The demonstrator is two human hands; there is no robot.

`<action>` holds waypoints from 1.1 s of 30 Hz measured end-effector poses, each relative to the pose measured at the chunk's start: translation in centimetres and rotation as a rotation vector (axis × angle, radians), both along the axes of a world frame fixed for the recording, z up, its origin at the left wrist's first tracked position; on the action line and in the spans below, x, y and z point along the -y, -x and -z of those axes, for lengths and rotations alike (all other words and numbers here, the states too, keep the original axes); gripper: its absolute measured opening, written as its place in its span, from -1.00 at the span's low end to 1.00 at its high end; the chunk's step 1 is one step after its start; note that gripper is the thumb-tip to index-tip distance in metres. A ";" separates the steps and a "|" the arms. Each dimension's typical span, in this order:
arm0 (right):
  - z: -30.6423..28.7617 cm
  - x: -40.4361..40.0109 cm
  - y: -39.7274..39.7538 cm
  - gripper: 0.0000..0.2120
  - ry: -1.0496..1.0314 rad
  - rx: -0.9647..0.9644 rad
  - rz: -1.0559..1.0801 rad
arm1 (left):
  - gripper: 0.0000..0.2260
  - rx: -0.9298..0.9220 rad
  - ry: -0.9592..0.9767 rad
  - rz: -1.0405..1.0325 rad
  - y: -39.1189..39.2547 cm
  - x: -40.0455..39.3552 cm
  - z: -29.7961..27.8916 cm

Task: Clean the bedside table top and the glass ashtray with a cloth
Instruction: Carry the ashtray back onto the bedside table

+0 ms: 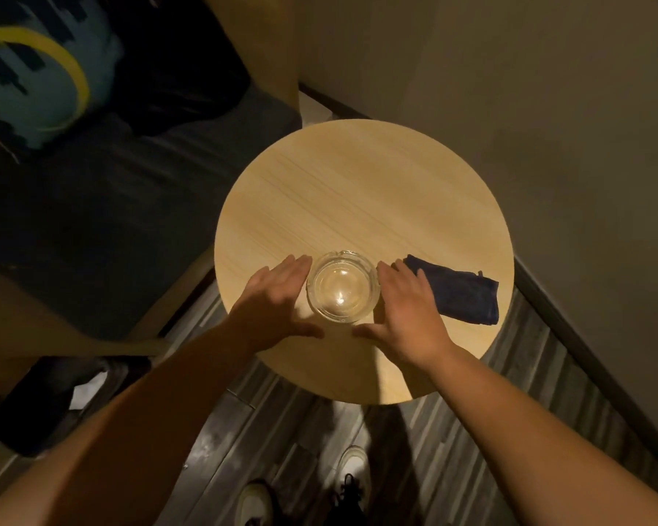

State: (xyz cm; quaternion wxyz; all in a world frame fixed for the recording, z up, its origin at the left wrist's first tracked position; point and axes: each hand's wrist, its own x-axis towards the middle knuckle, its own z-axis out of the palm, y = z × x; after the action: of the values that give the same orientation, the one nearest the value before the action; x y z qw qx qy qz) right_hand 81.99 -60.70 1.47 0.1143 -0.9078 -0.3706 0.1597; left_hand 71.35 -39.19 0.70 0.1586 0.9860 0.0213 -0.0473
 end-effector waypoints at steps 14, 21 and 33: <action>0.5 -0.8 -0.4 -0.07 -0.108 -0.012 0.046 | -0.10 -0.132 0.258 -0.092 -1.6 0.2 0.3; -3.3 -2.1 0.5 -0.02 -0.193 -0.052 -0.006 | -0.10 -0.076 0.371 -0.213 0.8 -0.2 -3.8; -18.4 -8.6 7.8 -0.09 -0.303 -0.205 -0.222 | -0.15 0.028 0.450 -0.461 12.4 -4.0 -18.8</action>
State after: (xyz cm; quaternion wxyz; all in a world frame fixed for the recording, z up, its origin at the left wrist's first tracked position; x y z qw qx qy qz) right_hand 74.21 -52.07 19.85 0.2683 -0.8130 -0.4743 0.2053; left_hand 58.97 -35.18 19.54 0.3792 0.8960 0.2309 0.0000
